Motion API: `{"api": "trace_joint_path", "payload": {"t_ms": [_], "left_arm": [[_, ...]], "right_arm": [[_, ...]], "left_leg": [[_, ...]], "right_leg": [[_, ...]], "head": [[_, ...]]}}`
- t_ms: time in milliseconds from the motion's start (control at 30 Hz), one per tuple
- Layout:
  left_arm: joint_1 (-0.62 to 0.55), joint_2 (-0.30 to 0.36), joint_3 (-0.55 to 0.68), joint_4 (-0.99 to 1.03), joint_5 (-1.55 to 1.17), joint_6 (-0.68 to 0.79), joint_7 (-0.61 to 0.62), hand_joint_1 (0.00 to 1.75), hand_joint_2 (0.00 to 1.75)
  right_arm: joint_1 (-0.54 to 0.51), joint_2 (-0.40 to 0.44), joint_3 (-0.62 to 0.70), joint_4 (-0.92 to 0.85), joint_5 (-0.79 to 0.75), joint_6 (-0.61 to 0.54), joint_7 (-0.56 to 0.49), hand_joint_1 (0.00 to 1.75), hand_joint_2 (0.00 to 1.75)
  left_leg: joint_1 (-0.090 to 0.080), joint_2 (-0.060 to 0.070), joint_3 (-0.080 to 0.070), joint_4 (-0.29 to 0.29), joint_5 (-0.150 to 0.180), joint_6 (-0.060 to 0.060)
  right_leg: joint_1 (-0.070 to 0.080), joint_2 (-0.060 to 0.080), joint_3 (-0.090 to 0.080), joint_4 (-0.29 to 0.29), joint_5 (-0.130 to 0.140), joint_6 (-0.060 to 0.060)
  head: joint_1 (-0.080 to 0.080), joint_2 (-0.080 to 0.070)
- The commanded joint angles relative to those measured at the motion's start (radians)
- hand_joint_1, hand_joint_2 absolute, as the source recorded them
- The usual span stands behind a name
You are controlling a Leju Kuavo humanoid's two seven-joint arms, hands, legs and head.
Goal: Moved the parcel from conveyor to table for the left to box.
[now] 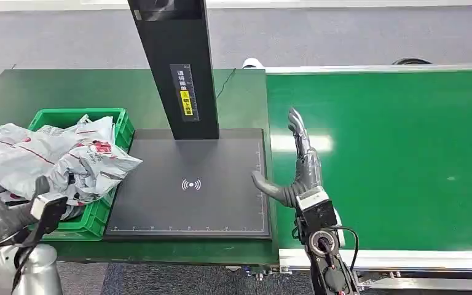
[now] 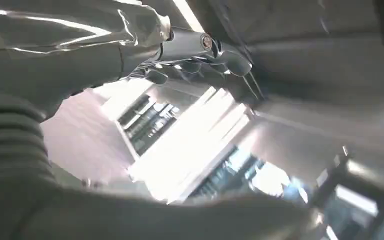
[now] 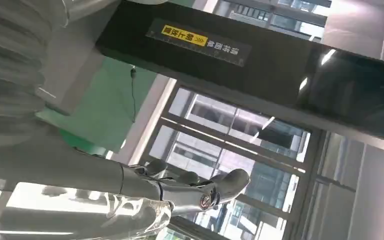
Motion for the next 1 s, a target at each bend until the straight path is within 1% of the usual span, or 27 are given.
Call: {"api": "trace_joint_path", "payload": {"t_ms": [33, 67, 100, 133, 200, 233, 267, 300, 333, 400, 600, 633, 700, 767, 800, 867, 1000], "left_arm": [[0.140, 0.106, -0.487, -0.142, 0.408, 0.016, -0.007, 0.00, 1.75], [0.135, 0.105, -0.536, -0.143, 0.457, 0.001, -0.007, 0.00, 1.75], [0.132, 0.129, -0.619, -0.156, 0.578, -0.073, -0.007, 0.00, 1.75], [0.125, 0.134, -0.686, -0.148, 0.581, -0.062, -0.007, 0.00, 1.75], [0.126, 0.123, -0.705, -0.142, 0.570, -0.043, -0.007, 0.00, 1.75], [0.135, 0.125, -0.727, -0.160, 0.710, -0.142, -0.007, 0.00, 1.75], [0.139, 0.129, -0.742, -0.165, 0.708, -0.158, -0.007, 0.00, 1.75], [0.158, 0.121, -0.762, -0.199, 0.776, -0.233, -0.007, 0.00, 1.75], [0.169, 0.112, -0.775, -0.200, 0.792, -0.298, -0.007, 0.00, 1.75], [0.175, 0.097, -0.789, -0.195, 0.848, -0.391, -0.007, 0.00, 1.75], [0.170, 0.095, -0.781, -0.190, 0.849, -0.401, -0.007, 0.00, 1.75], [0.174, 0.087, -0.777, -0.158, 0.929, -0.537, -0.001, 0.00, 1.75], [0.175, 0.075, -0.793, -0.115, 0.960, -0.666, 0.018, 0.00, 1.75], [0.163, 0.066, -0.837, -0.018, 0.927, -0.780, 0.043, 0.00, 1.75], [0.151, 0.065, -0.858, 0.028, 0.908, -0.806, 0.058, 0.00, 1.75], [0.124, 0.058, -0.882, 0.118, 0.893, -0.840, 0.072, 0.00, 1.75], [0.113, 0.044, -0.888, 0.186, 0.883, -0.857, 0.108, 0.00, 1.75]], "right_arm": [[-0.061, -0.062, 0.045, 0.127, -0.059, -0.005, -0.015, 0.00, 1.75], [-0.072, -0.062, 0.048, 0.142, -0.060, -0.003, -0.015, 0.00, 1.75], [-0.085, -0.057, 0.050, 0.157, -0.069, 0.001, -0.014, 0.00, 1.75], [-0.100, -0.051, 0.058, 0.172, -0.079, 0.009, -0.013, 0.00, 1.75], [-0.105, -0.045, 0.062, 0.177, -0.080, 0.008, -0.012, 0.00, 1.75], [-0.104, -0.043, 0.070, 0.176, -0.077, -0.008, -0.006, 0.00, 1.75], [-0.101, -0.044, 0.075, 0.173, -0.077, -0.007, -0.006, 0.00, 1.75], [-0.096, -0.042, 0.080, 0.170, -0.082, -0.004, 0.007, 0.00, 1.75], [-0.092, -0.039, 0.081, 0.172, -0.093, 0.000, 0.022, 0.00, 1.75], [-0.093, -0.042, 0.088, 0.187, -0.132, 0.060, 0.065, 0.00, 1.75], [-0.093, -0.046, 0.088, 0.195, -0.133, 0.061, 0.065, 0.00, 1.75], [-0.093, -0.048, 0.093, 0.200, -0.143, 0.079, 0.074, 0.00, 1.75], [-0.086, -0.049, 0.102, 0.206, -0.135, 0.073, 0.082, 0.00, 1.75], [-0.072, -0.046, 0.103, 0.215, -0.152, 0.062, 0.098, 0.00, 1.75], [-0.064, -0.041, 0.092, 0.223, -0.193, 0.079, 0.116, 0.00, 1.75], [-0.044, -0.039, 0.077, 0.249, -0.330, 0.190, 0.172, 0.00, 1.75], [-0.012, -0.052, 0.101, 0.247, -0.311, 0.148, 0.157, 0.00, 1.75]], "left_leg": [[0.000, -0.004, 0.001, -0.001, 0.000, 0.001], [0.000, -0.004, 0.001, -0.001, 0.000, 0.002], [0.000, -0.005, -0.001, 0.000, 0.001, 0.001], [0.000, -0.005, 0.000, 0.000, 0.001, 0.001], [0.001, -0.005, -0.003, 0.001, 0.001, 0.001], [0.000, -0.003, -0.002, 0.001, 0.001, 0.001], [0.000, -0.003, -0.002, 0.000, 0.001, 0.001], [0.000, -0.001, -0.001, 0.000, 0.000, 0.001], [0.000, -0.001, 0.000, 0.000, 0.000, 0.001], [0.000, -0.002, 0.000, 0.000, 0.000, 0.001], [0.000, 0.001, 0.000, 0.000, -0.001, 0.001], [0.000, 0.000, 0.000, 0.000, -0.001, 0.001], [0.000, 0.000, 0.000, -0.001, 0.000, 0.001], [-0.001, -0.002, 0.001, -0.002, 0.000, 0.001], [-0.001, -0.002, 0.001, -0.002, 0.000, 0.001], [-0.001, -0.003, 0.001, -0.002, 0.000, 0.001], [0.000, -0.004, 0.002, -0.002, 0.000, 0.001]], "right_leg": [[0.001, -0.005, 0.003, -0.002, -0.001, 0.000], [0.000, -0.006, 0.003, -0.002, -0.001, 0.000], [0.001, -0.006, 0.002, -0.001, -0.001, 0.000], [0.001, -0.007, 0.002, -0.001, 0.000, 0.001], [0.001, -0.007, 0.000, 0.000, 0.000, 0.001], [0.000, -0.004, 0.000, 0.000, 0.000, 0.001], [0.000, -0.004, 0.000, -0.001, 0.001, 0.001], [0.000, -0.002, 0.001, -0.001, 0.000, 0.001], [0.000, -0.002, 0.001, -0.001, 0.000, 0.001], [0.000, -0.003, 0.002, -0.001, 0.000, 0.001], [0.000, -0.001, 0.001, -0.002, 0.000, 0.001], [0.000, -0.001, 0.001, -0.001, 0.000, 0.001], [0.000, -0.001, 0.001, -0.001, 0.000, 0.000], [0.000, -0.003, 0.002, -0.002, 0.000, 0.001], [0.000, -0.003, 0.002, -0.003, 0.000, 0.001], [-0.001, -0.004, 0.003, -0.002, 0.000, 0.001], [0.000, -0.005, 0.004, -0.004, 0.000, 0.001]], "head": [[0.000, 0.000], [0.000, 0.000], [0.000, 0.000], [0.000, 0.000], [0.000, 0.000], [0.000, 0.000], [0.000, 0.000], [0.000, 0.000], [0.000, 0.000], [0.000, 0.000], [0.000, 0.000], [0.000, 0.000], [0.000, 0.000], [0.000, 0.000], [0.000, 0.000], [0.000, 0.000], [0.000, 0.000]]}}
